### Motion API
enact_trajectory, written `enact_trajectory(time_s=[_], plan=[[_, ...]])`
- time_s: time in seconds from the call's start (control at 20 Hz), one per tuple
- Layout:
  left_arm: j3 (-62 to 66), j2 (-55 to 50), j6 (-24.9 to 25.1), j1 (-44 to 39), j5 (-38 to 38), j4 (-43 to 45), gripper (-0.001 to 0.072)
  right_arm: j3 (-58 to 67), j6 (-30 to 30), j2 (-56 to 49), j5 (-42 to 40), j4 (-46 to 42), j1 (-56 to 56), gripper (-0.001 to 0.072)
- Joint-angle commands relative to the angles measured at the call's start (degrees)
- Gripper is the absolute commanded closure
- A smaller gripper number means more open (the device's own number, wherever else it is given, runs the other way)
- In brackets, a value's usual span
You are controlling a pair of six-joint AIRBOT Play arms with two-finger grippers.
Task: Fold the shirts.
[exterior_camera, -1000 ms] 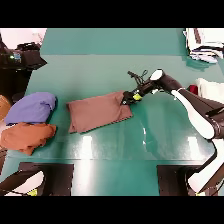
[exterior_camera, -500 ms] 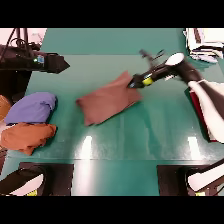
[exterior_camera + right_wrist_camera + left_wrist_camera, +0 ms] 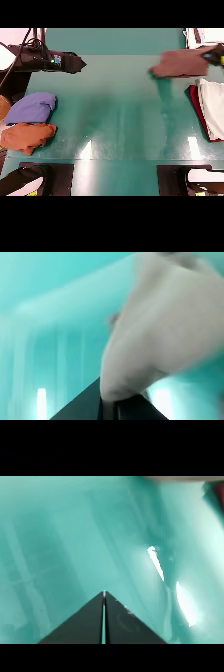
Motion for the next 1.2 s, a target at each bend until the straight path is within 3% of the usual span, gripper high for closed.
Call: enact_trajectory(time_s=[0.0,0.3,0.65,0.85,1.15], plan=[[0.0,-0.1,-1.7,-2.1,3.3,0.0,0.0683,0.1,2.3,1.1,-1.0,0.1,-11.5,0.0695],[0.0,-0.1,-1.6,-2.1,3.8,-0.1,0.0683,1.2,2.3,1.1,-0.7,0.6,-15.3,0.0695],[0.0,-0.1,-1.6,-2.1,3.3,-0.1,0.0683,12.3,2.4,3.5,10.0,-0.2,-15.5,0.0695],[0.0,-0.1,-1.5,-2.1,3.3,-0.1,0.0683,6.4,5.0,10.5,10.4,-12.1,-16.1,0.0696],[0.0,-0.1,-1.0,-2.1,1.8,0.2,0.0682,-12.4,5.1,20.4,14.6,-19.9,-24.8,0.0695]])
